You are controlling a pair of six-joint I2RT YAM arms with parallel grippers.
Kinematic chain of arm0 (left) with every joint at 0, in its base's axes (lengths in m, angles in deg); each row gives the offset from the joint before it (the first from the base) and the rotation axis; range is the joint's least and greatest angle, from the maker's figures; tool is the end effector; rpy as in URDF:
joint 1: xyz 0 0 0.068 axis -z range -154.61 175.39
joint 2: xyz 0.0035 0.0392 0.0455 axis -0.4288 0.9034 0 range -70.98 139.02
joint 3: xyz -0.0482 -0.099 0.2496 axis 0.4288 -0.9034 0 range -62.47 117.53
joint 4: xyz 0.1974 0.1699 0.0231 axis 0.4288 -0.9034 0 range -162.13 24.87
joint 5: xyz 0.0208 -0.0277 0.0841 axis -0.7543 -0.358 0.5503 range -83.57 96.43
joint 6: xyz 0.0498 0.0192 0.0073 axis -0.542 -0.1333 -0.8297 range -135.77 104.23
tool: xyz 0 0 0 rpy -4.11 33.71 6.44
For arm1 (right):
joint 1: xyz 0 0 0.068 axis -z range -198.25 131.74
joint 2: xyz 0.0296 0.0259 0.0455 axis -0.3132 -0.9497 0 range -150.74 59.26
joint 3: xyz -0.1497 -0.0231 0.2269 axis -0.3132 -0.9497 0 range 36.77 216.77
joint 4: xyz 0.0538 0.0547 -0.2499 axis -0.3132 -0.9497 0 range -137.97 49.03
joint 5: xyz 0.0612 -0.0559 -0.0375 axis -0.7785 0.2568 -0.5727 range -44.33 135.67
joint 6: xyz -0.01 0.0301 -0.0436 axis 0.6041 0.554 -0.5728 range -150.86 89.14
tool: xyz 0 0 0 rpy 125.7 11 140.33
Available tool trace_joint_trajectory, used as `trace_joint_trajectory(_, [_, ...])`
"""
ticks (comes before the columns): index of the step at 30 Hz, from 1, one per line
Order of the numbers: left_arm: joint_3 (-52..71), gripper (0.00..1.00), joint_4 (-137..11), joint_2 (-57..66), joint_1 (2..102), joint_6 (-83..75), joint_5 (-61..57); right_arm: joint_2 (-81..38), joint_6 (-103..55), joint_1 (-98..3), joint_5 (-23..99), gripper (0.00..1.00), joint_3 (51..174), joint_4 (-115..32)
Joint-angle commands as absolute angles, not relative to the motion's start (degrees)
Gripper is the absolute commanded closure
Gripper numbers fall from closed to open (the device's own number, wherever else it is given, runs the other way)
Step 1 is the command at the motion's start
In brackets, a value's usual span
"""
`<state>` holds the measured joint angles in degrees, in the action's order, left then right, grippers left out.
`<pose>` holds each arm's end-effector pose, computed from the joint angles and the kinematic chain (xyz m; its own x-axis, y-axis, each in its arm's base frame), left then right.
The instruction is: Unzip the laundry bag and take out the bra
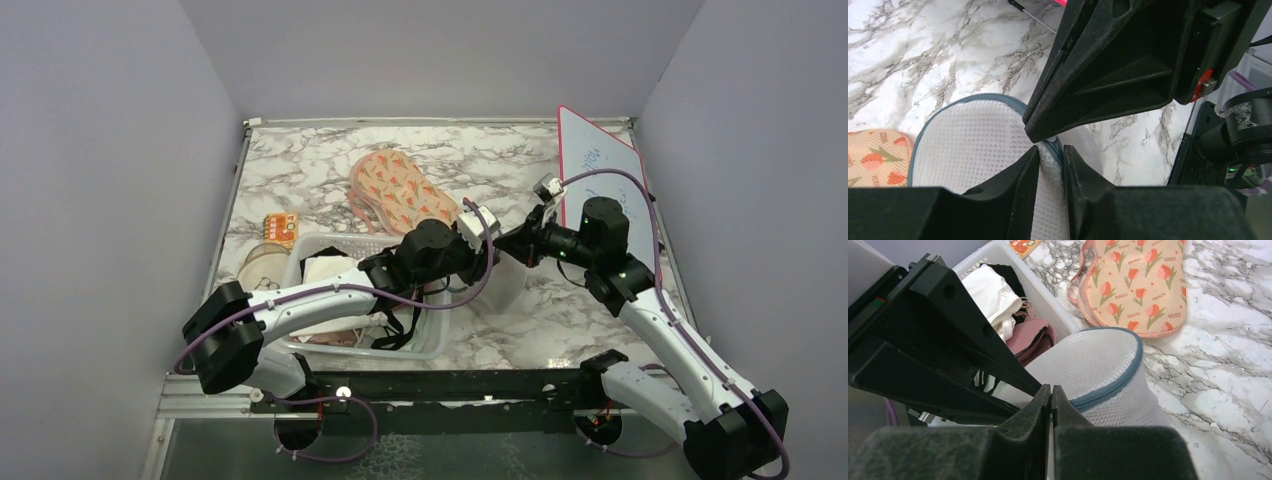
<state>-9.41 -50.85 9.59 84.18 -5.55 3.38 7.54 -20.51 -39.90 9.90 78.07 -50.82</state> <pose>0.1686 -0.2819 0.2890 -0.2732 0.1087 -0.9558 0.8458 0.5004 -0.1848 0.1827 0.0948 0.2998 -0.4622 -0.0266 -0.8864 -0.7379 0.5658 0.3678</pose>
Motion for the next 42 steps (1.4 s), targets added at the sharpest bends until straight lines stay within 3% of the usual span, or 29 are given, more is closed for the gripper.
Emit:
trace_joint_trajectory(1, [-9.4,0.90,-51.1,8.2,84.3,-5.3,2.9,7.2,-18.6,-40.0,10.8,0.99,80.9,-50.6])
trace_joint_trajectory(2, [-9.7,0.99,-50.8,7.9,84.3,-5.5,2.8,7.1,-18.2,-39.9,11.3,0.99,80.9,-50.6])
trace_joint_trajectory(3, [-10.0,1.00,-50.5,7.7,84.3,-5.7,2.8,6.9,-17.9,-39.9,11.8,0.99,80.8,-50.6])
trace_joint_trajectory(16, [-13.7,1.00,-45.9,4.7,84.5,-7.2,3.6,4.3,-10.6,-38.8,15.5,0.99,77.0,-40.8])
trace_joint_trajectory(26, [-19.4,1.00,-38.7,1.1,85.3,-8.7,4.9,1.0,-4.0,-28.4,5.7,0.99,70.4,-29.4])
trace_joint_trajectory(35, [-20.3,1.00,-37.1,1.1,85.3,-8.7,3.9,0.8,-7.3,-28.0,4.9,0.99,71.6,-30.4])
trace_joint_trajectory(36, [-20.2,0.99,-37.1,1.5,85.3,-8.4,3.8,1.2,-7.6,-28.0,4.2,0.99,72.1,-30.5])
trace_joint_trajectory(40, [-19.9,0.55,-37.2,2.5,85.4,-7.2,4.1,1.0,-9.9,-28.0,-1.7,0.99,73.1,-29.7])
trace_joint_trajectory(42, [-19.8,0.45,-37.5,2.6,85.4,-7.0,4.8,0.5,-10.8,-28.0,-4.0,0.99,73.4,-29.6])
